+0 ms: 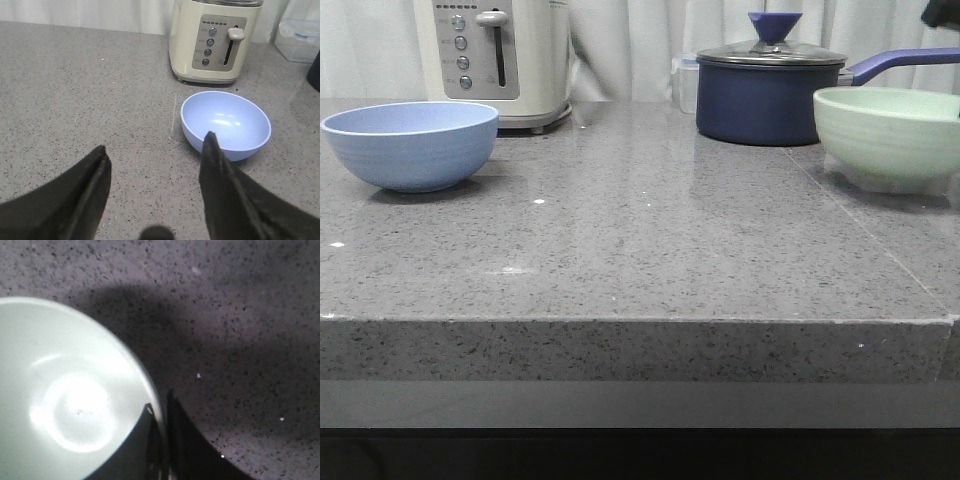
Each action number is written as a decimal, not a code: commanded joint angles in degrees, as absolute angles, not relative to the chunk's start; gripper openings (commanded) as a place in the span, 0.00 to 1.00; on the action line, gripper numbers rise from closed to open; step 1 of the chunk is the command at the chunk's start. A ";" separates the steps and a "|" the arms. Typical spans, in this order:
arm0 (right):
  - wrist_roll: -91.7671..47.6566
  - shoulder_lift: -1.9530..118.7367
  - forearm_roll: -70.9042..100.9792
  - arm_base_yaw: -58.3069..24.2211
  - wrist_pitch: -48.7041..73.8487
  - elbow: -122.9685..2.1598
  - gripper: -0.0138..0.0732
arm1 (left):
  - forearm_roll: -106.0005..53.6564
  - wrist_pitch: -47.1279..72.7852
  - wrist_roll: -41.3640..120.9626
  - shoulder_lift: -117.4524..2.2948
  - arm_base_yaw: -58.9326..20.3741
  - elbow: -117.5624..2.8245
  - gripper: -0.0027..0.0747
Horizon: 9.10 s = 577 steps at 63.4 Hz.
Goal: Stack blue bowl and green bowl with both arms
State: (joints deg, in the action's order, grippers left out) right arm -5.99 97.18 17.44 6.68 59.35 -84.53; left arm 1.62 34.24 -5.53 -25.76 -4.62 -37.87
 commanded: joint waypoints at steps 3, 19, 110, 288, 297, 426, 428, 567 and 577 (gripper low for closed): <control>-7.67 94.53 18.02 4.51 61.26 -90.65 0.09 | 1.53 30.23 -5.79 -26.44 -4.53 -39.39 0.53; -6.26 94.84 14.54 -10.01 57.00 -93.66 0.10 | 1.53 30.23 -5.79 -26.44 -4.53 -39.39 0.53; -3.82 86.90 6.15 -21.54 49.10 -87.91 0.47 | 1.53 31.58 -5.79 -26.44 -4.53 -39.39 0.53; -26.42 86.82 22.17 -21.36 33.76 -66.28 0.08 | -2.53 50.95 7.78 -92.64 -9.16 -85.14 0.53; -26.42 86.82 22.17 -21.36 33.76 -66.28 0.08 | -2.53 50.56 7.78 -96.01 -9.16 -85.81 0.53; -26.42 86.82 22.17 -21.36 33.76 -66.28 0.08 | -7.85 52.14 6.23 -105.33 -32.71 -106.36 0.01; -26.42 86.82 22.17 -21.36 33.76 -66.28 0.08 | -7.85 52.14 6.23 -105.33 -32.71 -106.36 0.01; -26.42 86.82 22.17 -21.36 33.76 -66.28 0.08 | 11.51 54.59 -11.77 -52.94 -32.58 -61.09 0.47; -26.42 86.82 22.17 -21.36 33.76 -66.28 0.08 | 11.51 51.43 -12.31 -45.78 -32.58 -53.91 0.47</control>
State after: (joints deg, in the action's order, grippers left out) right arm -25.70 88.90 21.14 -21.55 36.23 -64.72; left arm 10.81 56.57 -11.13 -49.70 -32.26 -55.72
